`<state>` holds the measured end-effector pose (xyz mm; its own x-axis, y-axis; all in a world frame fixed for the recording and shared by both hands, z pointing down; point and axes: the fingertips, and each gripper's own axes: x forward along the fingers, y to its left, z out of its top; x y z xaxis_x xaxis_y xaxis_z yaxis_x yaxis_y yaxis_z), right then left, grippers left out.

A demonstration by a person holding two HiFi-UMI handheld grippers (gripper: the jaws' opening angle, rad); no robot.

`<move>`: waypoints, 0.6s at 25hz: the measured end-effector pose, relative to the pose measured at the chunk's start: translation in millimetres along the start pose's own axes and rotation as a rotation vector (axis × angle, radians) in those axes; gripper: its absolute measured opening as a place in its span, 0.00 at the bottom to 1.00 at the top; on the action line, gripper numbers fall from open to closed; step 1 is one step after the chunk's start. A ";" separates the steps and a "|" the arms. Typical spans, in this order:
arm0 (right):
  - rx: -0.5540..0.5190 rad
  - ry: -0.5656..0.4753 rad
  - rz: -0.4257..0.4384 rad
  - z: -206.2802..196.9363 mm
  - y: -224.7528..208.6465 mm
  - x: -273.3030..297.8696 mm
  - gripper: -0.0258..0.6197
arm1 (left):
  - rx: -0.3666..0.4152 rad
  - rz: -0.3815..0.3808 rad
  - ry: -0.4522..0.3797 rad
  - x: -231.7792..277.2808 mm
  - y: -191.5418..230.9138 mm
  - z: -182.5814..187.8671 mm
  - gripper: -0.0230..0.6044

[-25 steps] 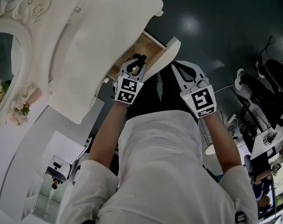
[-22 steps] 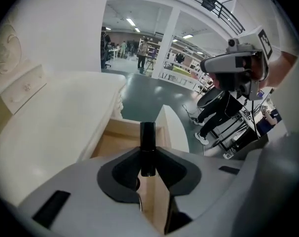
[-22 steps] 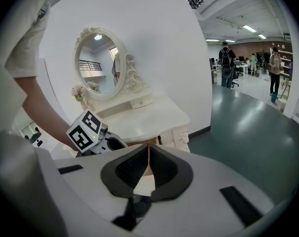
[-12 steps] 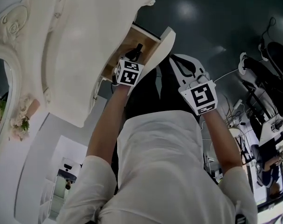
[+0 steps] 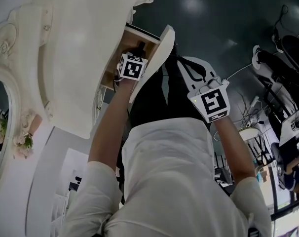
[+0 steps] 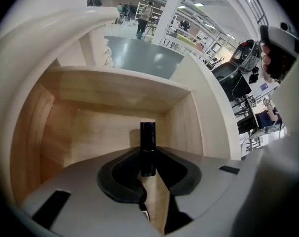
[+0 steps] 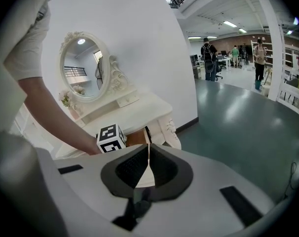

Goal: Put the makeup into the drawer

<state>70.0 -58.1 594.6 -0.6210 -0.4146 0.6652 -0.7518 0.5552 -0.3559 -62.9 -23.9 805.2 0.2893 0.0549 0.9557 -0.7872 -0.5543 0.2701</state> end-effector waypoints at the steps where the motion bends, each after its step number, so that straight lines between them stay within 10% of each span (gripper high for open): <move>1: -0.001 -0.004 -0.001 -0.1 -1.2 -0.6 0.09 | -0.002 0.004 0.006 1.4 0.6 0.2 0.20; 15: -0.008 -0.015 0.008 -3.5 -6.1 -14.2 0.09 | -0.039 0.012 0.020 7.7 5.6 4.1 0.24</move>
<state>84.2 -53.1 589.6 -0.6301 -0.4210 0.6525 -0.7451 0.5644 -0.3553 -62.8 -30.0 813.5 0.2692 0.0653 0.9609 -0.8113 -0.5222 0.2628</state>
